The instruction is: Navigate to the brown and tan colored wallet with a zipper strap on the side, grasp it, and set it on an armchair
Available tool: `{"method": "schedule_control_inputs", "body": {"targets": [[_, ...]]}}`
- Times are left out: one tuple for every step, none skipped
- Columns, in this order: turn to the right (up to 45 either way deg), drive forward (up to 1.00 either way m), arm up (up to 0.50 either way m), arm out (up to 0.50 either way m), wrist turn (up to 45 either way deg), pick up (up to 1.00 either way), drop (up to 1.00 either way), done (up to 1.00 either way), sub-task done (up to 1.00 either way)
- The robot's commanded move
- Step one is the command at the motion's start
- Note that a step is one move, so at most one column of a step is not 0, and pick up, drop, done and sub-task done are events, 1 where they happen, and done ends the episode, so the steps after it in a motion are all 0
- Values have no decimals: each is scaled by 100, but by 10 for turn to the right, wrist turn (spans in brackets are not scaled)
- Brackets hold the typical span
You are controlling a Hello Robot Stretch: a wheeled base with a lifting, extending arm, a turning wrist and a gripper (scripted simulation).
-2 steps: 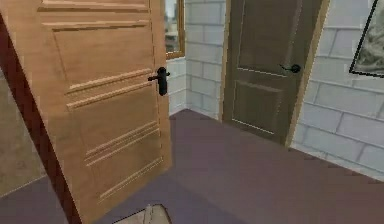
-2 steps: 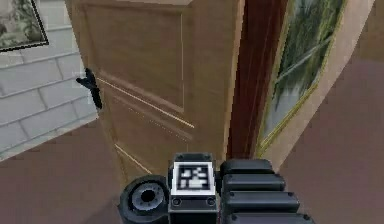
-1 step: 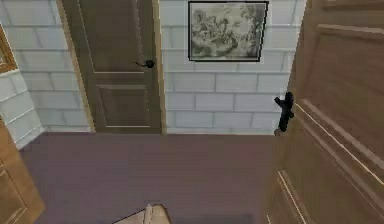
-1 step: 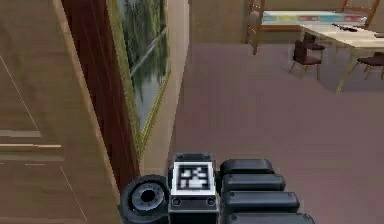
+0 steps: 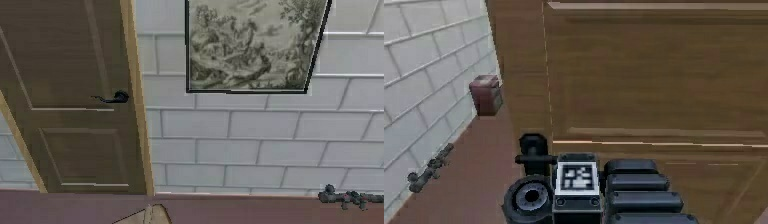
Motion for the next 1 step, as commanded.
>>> {"method": "schedule_control_inputs", "body": {"targets": [[30,0,0,0,0,0,0,0,0]]}}
